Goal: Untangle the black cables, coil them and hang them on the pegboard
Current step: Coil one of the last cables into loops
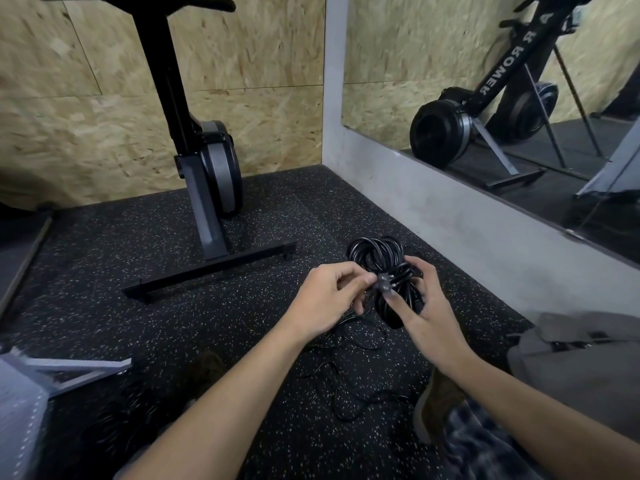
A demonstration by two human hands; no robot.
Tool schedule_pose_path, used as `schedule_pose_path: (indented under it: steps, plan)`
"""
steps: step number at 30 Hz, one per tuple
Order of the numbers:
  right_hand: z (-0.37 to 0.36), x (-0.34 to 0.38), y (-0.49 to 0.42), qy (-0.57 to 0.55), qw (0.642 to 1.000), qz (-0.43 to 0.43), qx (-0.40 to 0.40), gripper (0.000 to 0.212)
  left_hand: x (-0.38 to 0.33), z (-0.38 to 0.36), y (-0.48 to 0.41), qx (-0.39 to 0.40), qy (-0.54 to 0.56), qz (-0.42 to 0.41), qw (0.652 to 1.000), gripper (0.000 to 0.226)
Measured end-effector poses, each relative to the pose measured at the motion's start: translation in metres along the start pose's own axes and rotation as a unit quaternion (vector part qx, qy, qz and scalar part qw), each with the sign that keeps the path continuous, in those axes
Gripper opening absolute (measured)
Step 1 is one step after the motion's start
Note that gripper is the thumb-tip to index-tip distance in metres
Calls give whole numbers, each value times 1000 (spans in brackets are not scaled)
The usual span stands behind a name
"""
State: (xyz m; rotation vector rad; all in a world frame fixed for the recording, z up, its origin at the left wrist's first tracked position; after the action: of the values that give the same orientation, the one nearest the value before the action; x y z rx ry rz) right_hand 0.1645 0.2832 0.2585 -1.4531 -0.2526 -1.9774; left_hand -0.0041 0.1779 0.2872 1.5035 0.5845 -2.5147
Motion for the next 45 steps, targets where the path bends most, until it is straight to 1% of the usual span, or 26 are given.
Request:
schedule_pose_path:
  steps: [3, 6, 9, 13, 15, 17, 19, 20, 24, 27, 32, 34, 35, 38, 41, 43, 45]
  plan:
    - [0, -1, -3, -14, 1000, -10, -11, 65, 0, -2, 0, 10, 34, 9, 999, 19]
    - [1, -2, -5, -33, 999, -18, -11, 65, -1, 0, -1, 39, 73, 24, 996, 20]
    - [0, -4, -3, -31, 999, -17, -7, 63, 0, 0, -2, 47, 75, 30, 996, 17]
    - [-2, -5, -2, -53, 998, -22, -6, 63, -6, -1, 1, -9, 51, 19, 998, 16]
    - [-5, -2, 0, -60, 998, -17, -11, 60, -12, -3, 5, -57, 44, 18, 997, 21]
    - [-9, 1, 1, -61, 998, -10, -16, 59, -15, -3, 6, -110, 64, 27, 991, 30]
    - [-11, 0, 2, -64, 998, -11, -21, 58, -13, 1, 5, -139, 101, 45, 984, 37]
    - [-12, 0, 1, -65, 998, -13, -22, 58, -12, 3, 4, -136, 111, 54, 983, 38]
    - [-10, 0, 1, -62, 998, -16, -26, 57, -13, -1, 5, -82, 99, 100, 987, 37]
    - [-10, 5, 3, -32, 999, 18, -18, 59, -15, -2, 3, -92, 92, 122, 984, 40]
    - [-10, 11, 8, 13, 997, 71, 7, 60, -10, 3, -2, -106, 145, 207, 962, 42]
    - [-10, 11, 8, 49, 995, 87, 24, 62, -4, 3, -1, -125, 162, 221, 954, 44]
    - [-11, 11, 7, 60, 994, 86, 31, 62, -2, 3, 0, -135, 153, 224, 953, 46]
    - [-13, 9, 5, 70, 993, 87, 38, 62, 0, -4, 5, -179, 71, 216, 957, 49]
    - [-13, 7, 3, 27, 998, 59, 26, 61, -1, -10, 8, -226, 32, 159, 961, 47]
    - [-11, 4, 1, -1, 999, 32, 11, 60, -2, -10, 7, -211, 19, 121, 970, 35]
    - [-7, 3, -1, -18, 1000, 17, -7, 61, -3, -9, 8, -167, -10, 81, 983, 8]
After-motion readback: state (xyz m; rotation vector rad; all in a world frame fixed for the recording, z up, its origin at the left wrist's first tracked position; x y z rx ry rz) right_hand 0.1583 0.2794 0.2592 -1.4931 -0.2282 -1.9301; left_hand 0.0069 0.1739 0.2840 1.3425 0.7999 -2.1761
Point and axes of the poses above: each hand's wrist, its own y-axis away from the middle knuckle, its own z-axis out of the back of the hand, x = y × z, the point moved 1 cm from there along -y, towards the middle knuckle, and after that the axes turned 1 degree about -z, right-handed, at the moved point
